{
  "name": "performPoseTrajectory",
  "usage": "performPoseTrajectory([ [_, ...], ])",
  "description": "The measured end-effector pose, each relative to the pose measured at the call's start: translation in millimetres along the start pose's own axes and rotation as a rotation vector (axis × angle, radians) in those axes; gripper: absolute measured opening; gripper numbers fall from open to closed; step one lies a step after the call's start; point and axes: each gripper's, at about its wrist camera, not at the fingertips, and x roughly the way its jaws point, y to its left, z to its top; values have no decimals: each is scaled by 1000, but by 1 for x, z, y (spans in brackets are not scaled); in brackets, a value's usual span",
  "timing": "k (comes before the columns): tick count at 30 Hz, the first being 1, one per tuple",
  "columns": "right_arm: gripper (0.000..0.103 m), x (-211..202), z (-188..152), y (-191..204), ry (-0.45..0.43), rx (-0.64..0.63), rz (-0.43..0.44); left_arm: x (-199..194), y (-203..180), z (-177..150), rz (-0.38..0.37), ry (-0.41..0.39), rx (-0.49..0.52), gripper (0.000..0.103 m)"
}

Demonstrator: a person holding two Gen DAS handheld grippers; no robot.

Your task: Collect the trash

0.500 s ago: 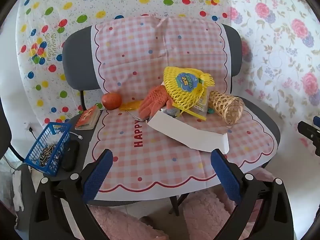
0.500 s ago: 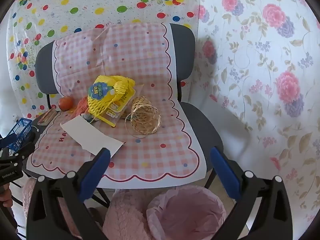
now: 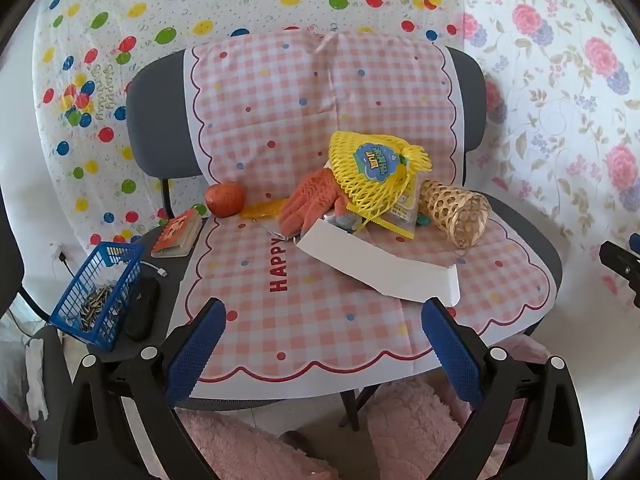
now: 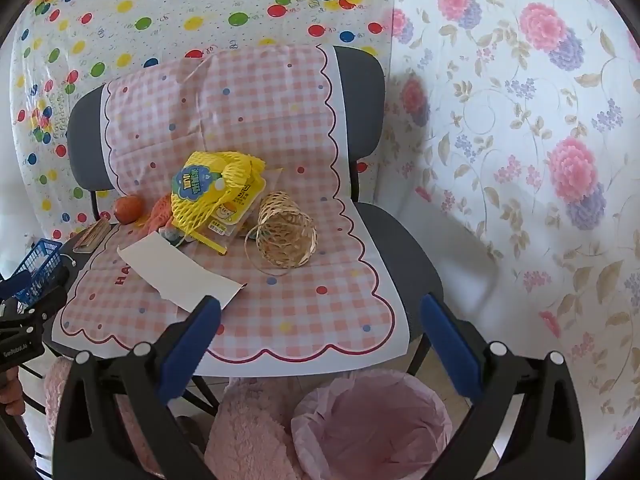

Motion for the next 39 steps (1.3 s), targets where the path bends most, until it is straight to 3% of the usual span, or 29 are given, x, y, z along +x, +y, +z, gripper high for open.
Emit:
performPoseTrajectory([
  [39,97,-3,-3,-2,2,9,1,0,0,0,1,2,-1,97],
])
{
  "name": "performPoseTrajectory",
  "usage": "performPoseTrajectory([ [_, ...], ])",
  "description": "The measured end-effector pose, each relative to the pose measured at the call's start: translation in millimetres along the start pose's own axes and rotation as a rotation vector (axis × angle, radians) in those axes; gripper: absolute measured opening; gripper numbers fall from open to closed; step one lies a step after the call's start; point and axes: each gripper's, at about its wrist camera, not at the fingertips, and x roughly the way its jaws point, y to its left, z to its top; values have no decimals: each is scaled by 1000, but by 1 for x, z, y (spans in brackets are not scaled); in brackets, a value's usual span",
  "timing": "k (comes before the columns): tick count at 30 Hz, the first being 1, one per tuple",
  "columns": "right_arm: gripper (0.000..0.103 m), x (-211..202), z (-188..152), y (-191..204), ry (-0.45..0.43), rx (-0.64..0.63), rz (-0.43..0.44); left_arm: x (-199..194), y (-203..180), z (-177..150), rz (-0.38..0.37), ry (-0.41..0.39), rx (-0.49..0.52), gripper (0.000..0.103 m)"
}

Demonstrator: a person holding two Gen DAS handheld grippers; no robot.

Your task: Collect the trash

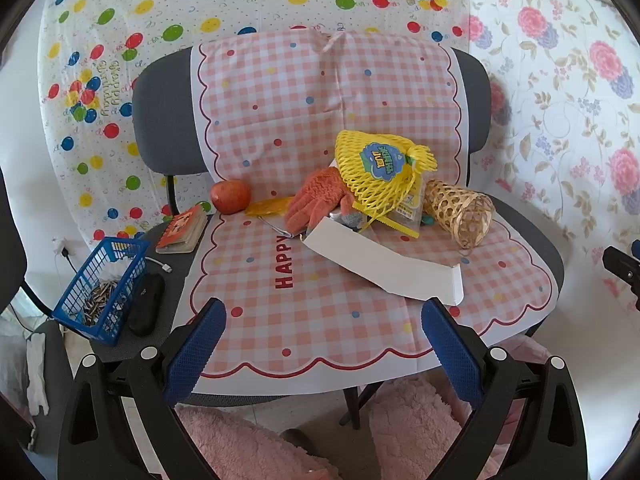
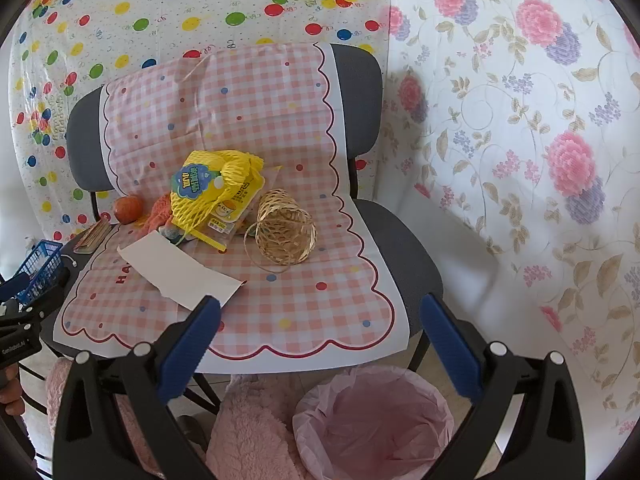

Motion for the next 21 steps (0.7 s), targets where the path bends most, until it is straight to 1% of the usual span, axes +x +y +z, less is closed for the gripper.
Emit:
performPoseTrajectory([
  [21,97,1,0,0,4,-3,0,-1,-1,4,1,2,-1,97],
])
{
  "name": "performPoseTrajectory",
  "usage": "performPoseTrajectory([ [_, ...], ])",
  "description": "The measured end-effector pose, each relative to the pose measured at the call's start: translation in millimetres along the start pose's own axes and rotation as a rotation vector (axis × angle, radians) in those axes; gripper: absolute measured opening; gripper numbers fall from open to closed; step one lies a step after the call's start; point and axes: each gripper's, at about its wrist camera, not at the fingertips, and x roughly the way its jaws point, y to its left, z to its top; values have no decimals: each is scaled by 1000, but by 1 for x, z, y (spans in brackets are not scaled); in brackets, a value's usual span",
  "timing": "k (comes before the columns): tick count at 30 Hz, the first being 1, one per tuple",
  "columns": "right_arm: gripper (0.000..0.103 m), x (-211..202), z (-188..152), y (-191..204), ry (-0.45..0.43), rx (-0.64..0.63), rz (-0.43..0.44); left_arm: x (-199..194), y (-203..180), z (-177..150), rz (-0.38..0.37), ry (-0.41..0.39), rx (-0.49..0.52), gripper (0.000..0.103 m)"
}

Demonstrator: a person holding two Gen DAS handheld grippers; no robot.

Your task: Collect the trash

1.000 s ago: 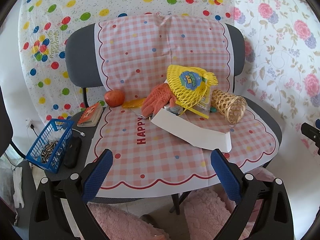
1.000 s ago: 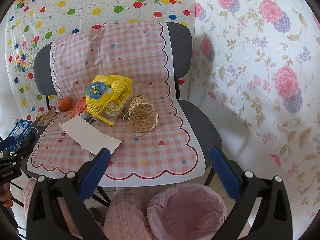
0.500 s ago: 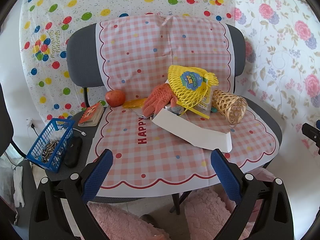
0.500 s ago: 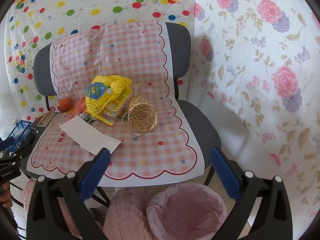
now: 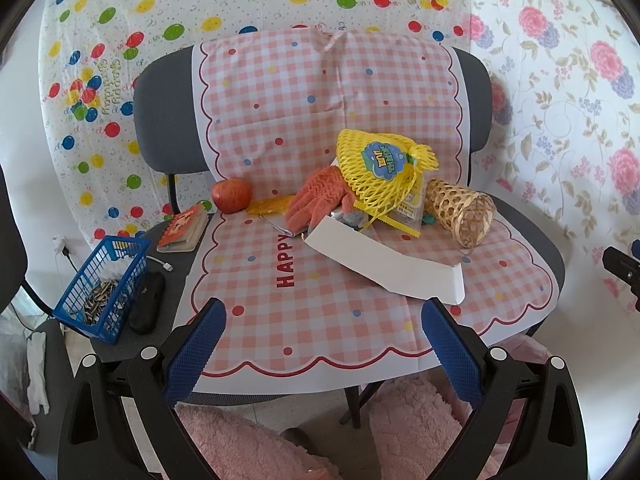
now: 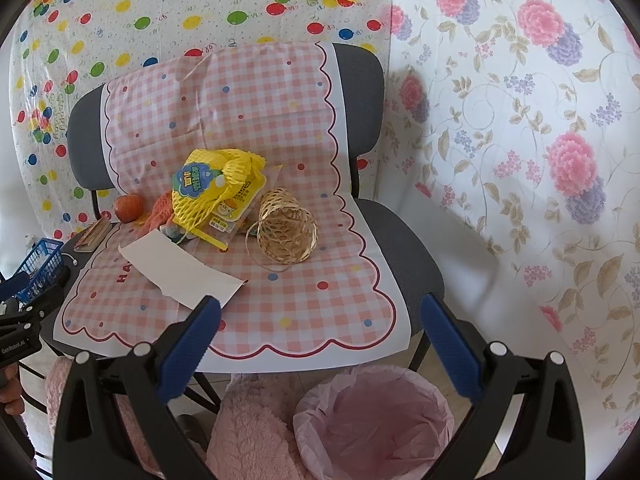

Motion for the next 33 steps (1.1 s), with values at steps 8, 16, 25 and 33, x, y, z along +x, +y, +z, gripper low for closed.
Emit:
performPoseTrajectory([
  [8,97,0,0,0,-1,0,1,0,0,2,1,1,-2,97],
  [16,97,2,1,2,2,-3,4,0,5,1,1,3,1,97],
  [25,97,23,-3,2,12,-10,53,36,6,-8,-7,50,9,97],
  [33,97,57,-10,-2,-17,-22,75,77,-7,-6,36,94,42,97],
])
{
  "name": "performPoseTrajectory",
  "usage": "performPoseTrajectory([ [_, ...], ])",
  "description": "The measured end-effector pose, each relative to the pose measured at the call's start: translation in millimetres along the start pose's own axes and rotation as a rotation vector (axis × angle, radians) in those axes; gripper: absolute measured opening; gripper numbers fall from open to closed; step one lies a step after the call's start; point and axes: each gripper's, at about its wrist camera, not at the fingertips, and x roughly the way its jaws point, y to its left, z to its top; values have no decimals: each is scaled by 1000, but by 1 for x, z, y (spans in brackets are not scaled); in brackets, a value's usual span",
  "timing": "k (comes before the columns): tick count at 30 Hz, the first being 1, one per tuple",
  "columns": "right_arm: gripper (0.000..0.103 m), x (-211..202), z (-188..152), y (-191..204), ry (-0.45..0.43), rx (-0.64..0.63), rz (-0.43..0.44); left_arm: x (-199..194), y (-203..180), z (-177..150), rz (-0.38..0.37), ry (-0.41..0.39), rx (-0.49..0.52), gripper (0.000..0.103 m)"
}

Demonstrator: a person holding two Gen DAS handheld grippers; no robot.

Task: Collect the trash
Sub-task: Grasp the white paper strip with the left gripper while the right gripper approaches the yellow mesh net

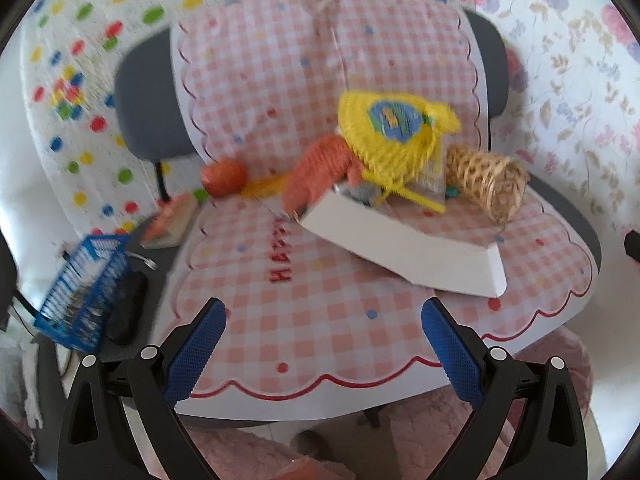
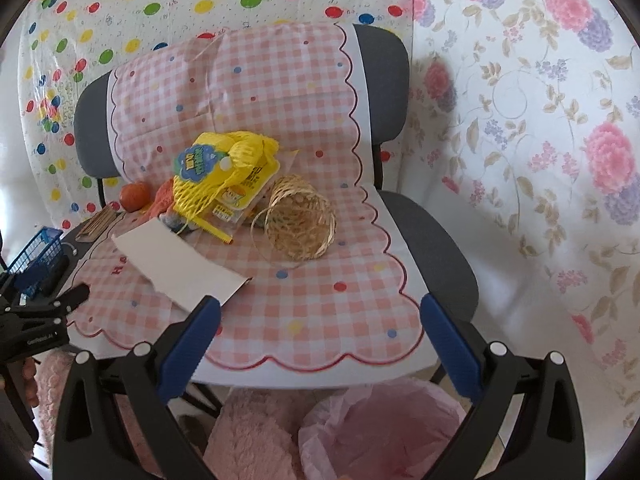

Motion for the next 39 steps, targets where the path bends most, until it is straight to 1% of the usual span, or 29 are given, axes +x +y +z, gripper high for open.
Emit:
performPoseTrajectory([
  [2,97,6,-1,-1,-35,-14,-16,16,1,2,-56,67,-45,97],
  [4,97,13,-1,1,-63,-39,-33,27,1,3,-75,88,-69,97],
  [6,97,21,0,1,-68,-50,-36,35,-5,7,-63,71,-56,96],
  [9,97,33,2,-3,-45,-37,-26,42,-10,16,-64,59,-54,95],
  [12,97,39,3,-9,-46,0,13,56,-9,28,-81,53,-89,94],
  [15,97,42,3,-12,-50,1,55,70,-12,34,-82,57,-100,89],
  [16,97,43,2,-13,-51,-3,58,74,-14,35,-81,60,-98,86],
  [17,97,45,3,-13,-46,-8,53,80,-17,36,-94,71,-94,69],
  [18,97,48,3,-13,-42,-11,47,84,-18,37,-102,83,-95,65],
  [19,97,51,2,-15,-34,-11,43,89,-19,37,-108,91,-99,65],
  [21,97,56,1,-17,-19,-7,40,98,-22,38,-130,108,-107,57],
  [25,97,65,-2,-20,10,-5,20,108,-27,45,-183,96,-114,50],
  [27,97,66,-3,-21,20,-3,17,114,-29,47,-207,107,-113,35],
  [29,97,66,-4,-22,27,-4,10,115,-31,49,-239,118,-118,28],
  [30,97,65,-4,-21,29,-7,6,113,-32,49,-254,113,-119,21],
  [31,97,64,-4,-22,30,-9,0,107,-32,49,-279,103,-118,16],
  [33,97,62,-5,-21,32,-7,-2,95,-32,48,-286,72,-106,6],
  [35,97,58,-7,-21,34,-3,-5,78,-28,46,-293,42,-103,2],
  [37,97,56,-7,-20,35,1,-9,57,-21,43,-313,11,-111,1],
  [39,97,55,-7,-18,39,8,-12,34,-11,40,-291,-38,-98,1],
])
